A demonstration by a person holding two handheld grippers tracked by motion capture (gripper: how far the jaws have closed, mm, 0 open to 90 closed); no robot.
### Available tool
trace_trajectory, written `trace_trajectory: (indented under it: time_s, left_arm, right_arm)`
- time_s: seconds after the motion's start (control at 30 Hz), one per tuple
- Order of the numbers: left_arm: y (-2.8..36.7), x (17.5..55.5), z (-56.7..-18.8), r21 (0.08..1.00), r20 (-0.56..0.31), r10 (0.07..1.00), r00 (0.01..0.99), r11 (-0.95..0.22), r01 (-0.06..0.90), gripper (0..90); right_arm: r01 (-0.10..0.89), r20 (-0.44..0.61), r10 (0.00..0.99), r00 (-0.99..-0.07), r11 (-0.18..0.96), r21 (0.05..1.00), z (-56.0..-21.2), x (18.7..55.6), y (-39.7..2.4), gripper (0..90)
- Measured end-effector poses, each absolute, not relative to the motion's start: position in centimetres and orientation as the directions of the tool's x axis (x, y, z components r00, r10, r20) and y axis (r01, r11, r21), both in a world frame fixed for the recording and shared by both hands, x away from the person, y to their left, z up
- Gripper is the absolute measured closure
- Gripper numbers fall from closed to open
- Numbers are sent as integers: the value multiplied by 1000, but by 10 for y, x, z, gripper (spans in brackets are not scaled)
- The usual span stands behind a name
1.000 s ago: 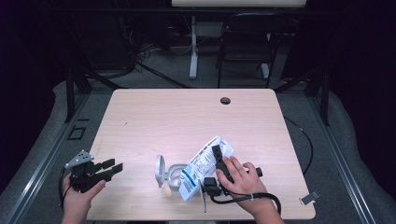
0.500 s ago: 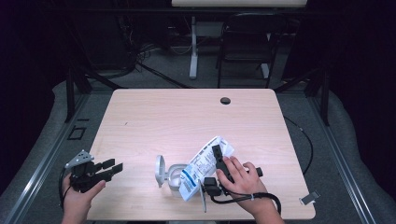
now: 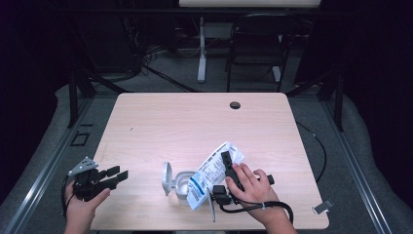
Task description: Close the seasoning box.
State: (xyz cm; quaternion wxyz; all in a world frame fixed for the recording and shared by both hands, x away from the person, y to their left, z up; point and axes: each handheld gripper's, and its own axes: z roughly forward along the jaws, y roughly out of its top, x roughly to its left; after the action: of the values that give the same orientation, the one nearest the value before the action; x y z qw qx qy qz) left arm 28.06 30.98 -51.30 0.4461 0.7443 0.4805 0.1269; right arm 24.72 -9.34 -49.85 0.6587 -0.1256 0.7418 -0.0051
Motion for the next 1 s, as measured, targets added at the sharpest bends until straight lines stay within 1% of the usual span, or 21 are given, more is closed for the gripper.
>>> trace_trajectory:
  time_s: [0.1,0.17,0.57,0.97,1.0]
  left_arm:
    - [310,281,-513,788,-240,829,504,-137,600,538]
    - [310,281,-513,788,-240,830,504,-137,600,538]
    - [310,281,-513,788,-240,830,504,-137,600,538]
    - [310,281,-514,786,-245,831,500,-131,603,538]
    - [310,281,-514,787,-245,831,500,-131,603,538]
  right_arm:
    - [-192,-977,-187,-98,967,-166,-499,248,-94,632]
    - [-180,-975,-199,-98,967,-179,-498,247,-93,632]
    - [-185,-979,-183,-94,969,-163,-497,247,-94,634]
    - [-176,-978,-187,-93,970,-169,-496,247,-93,635]
    - [-187,-979,-182,-91,969,-163,-497,248,-93,635]
